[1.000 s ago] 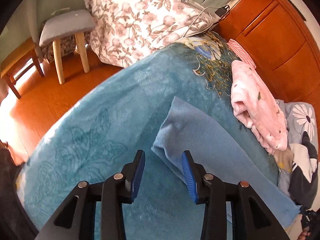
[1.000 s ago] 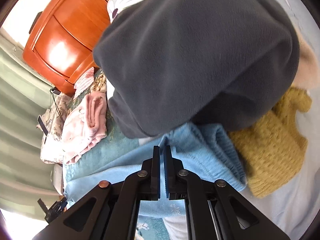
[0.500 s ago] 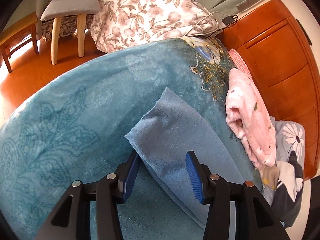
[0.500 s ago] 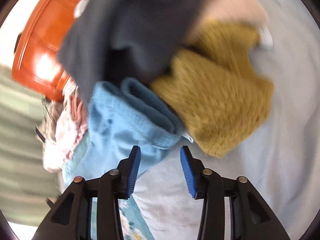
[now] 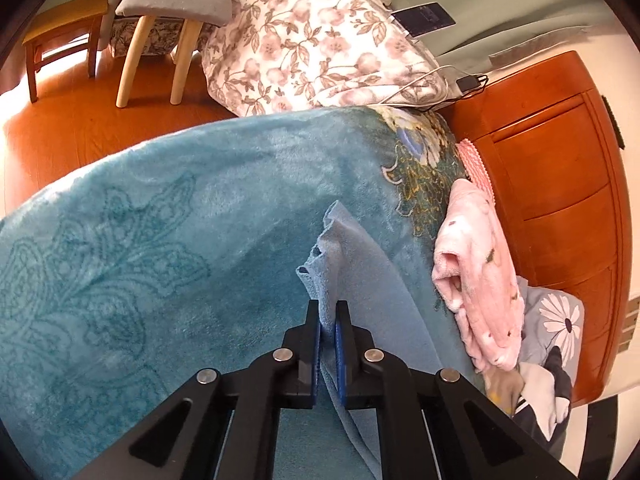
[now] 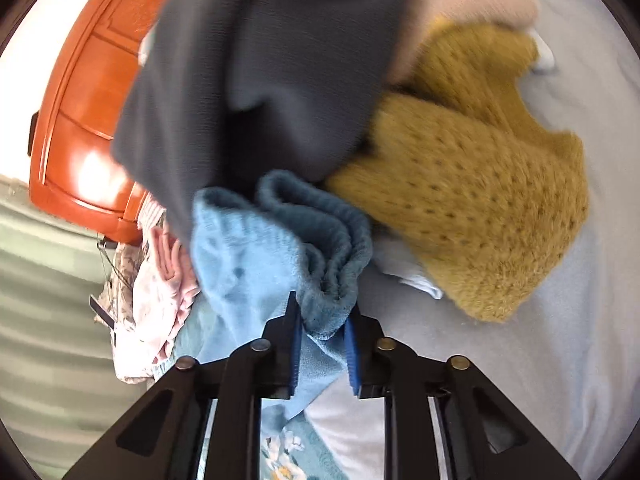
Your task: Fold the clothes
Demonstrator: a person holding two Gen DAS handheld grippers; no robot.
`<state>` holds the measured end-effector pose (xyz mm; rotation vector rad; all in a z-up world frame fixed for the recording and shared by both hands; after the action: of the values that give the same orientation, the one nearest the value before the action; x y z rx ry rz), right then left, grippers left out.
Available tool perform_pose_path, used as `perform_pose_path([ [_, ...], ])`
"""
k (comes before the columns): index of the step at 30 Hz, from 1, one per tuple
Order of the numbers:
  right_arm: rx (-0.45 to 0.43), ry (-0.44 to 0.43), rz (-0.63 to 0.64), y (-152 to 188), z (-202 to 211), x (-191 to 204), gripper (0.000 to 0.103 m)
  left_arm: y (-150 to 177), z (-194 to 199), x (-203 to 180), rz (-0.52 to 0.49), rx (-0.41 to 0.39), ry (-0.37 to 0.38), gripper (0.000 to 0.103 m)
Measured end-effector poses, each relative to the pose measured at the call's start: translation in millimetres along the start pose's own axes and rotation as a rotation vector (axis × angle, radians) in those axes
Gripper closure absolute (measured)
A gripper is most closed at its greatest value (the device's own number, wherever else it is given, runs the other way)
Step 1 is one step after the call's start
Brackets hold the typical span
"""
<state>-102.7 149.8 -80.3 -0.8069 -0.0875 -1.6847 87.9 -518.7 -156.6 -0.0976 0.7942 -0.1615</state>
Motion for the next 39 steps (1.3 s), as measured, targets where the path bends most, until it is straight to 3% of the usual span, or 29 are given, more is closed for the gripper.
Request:
perform_pose_path([
  [7,-0.073,-0.134,0.126,-12,70,51,0.086,-14,64,-43,-0.084,-0.072,0.104,0.097],
  [10,-0.084,-0.122,0.203,-5,77,54,0.086,-10,85,-32,-0.120,-0.116,0.096,0.097],
  [16,0.071,0.003,0.010,35,31,-23,0.086,22,41,51,0.006,0.003,-0.038,0.097],
  [20,0.094,0.025,-0.016,42,22,-36,0.086,20,42,52,-0.021,-0.002,-0.045,0.097],
  [25,0.098,0.058,0.053,45,26,-38,0.085,31,61,16,-0.158,-0.077,-0.049,0.097],
  [30,0.109,0.100,0.092,49,21,-41,0.082,74,101,-78,-0.474,-0.159,0.026,0.097],
  [33,0.111,0.096,0.075,50,18,-44,0.082,126,114,-132,-0.641,-0.131,0.116,0.097],
  [37,0.109,0.078,0.060,51,12,-41,0.082,206,97,-174,-0.785,-0.018,0.189,0.097],
  [39,0.109,0.067,0.053,52,10,-41,0.081,250,77,-179,-0.833,0.057,0.190,0.097],
])
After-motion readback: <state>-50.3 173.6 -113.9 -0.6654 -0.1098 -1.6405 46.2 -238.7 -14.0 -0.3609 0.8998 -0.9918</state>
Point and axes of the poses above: each gripper's, at about its wrist camera, not at the fingertips, and z roughly against the way its jaws point, x to its left, y to its underside, the point moved 8 cm from there along -z, roughly the way its jaws point, and after that the axes turned 11 degrees about z, right-handed, at the moved point
